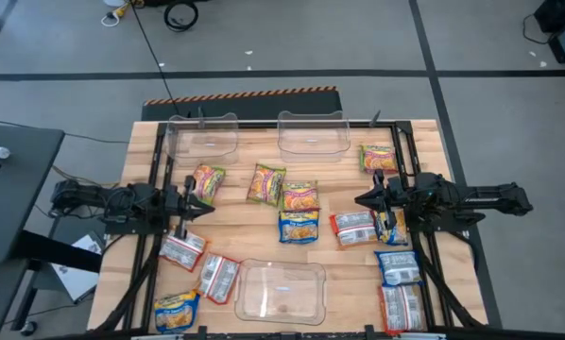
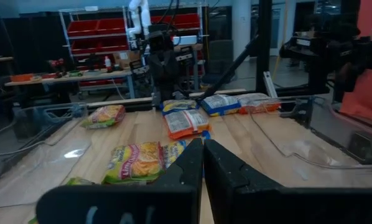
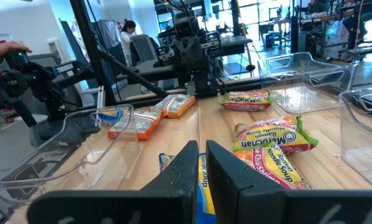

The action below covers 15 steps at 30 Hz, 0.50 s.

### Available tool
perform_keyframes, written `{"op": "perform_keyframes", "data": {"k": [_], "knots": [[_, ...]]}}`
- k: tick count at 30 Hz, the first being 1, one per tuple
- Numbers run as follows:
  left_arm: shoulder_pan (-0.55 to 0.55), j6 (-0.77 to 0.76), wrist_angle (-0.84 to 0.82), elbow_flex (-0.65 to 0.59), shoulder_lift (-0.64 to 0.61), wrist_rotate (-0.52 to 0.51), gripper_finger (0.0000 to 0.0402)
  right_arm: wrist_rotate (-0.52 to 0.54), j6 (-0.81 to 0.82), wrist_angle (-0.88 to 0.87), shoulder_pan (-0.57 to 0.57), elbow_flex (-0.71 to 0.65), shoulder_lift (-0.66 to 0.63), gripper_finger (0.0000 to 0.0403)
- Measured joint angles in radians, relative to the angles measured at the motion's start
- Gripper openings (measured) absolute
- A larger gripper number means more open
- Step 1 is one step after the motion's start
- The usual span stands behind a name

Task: Sort Maruchan noodles
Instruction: Put the green noodle pack into the top right transparent bin

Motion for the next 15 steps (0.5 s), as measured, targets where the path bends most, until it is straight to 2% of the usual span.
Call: {"op": "perform_keyframes", "data": {"k": [1,7,9,12,15], "knots": [[0.011,0.0,0.001,0.0,0.0,0.0,0.0021,0.006,0.002,0.001,0.0,0.0,0.0,0.0036],[0.092,0.0,-0.005,0.0,0.0,-0.001,0.0021,0.209,0.011,0.041,0.0,0.0,0.005,0.0036],[0.107,0.0,-0.006,0.0,0.0,-0.001,0.002,0.241,0.006,0.064,0.0,0.0,0.005,0.0036],[0.113,0.0,-0.011,0.0,0.0,-0.001,0.0021,0.239,0.075,0.163,0.0,0.0,0.005,0.0036],[0.112,0.0,-0.006,0.0,0.0,-0.001,0.0021,0.365,0.143,0.257,-0.005,0.001,0.029,0.0036]]}}
